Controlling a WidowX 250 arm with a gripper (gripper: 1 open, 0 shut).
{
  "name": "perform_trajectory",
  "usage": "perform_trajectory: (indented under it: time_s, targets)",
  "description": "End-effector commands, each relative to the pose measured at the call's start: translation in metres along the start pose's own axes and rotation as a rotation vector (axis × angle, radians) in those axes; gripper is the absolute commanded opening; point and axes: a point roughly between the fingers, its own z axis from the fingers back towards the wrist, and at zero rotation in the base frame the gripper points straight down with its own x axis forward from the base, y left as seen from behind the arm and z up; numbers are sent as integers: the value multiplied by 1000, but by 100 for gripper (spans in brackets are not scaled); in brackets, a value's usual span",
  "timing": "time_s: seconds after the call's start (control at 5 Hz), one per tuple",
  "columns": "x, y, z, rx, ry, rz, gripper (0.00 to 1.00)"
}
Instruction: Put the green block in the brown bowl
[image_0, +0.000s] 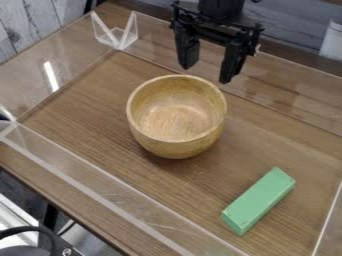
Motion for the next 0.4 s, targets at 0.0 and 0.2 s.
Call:
perform_trajectory:
  time_s: [0.0,0.2]
  targets:
    - [-8,-6,-8,-3,27,-13,100]
    - [-31,-28,-15,-11,42,-75,100]
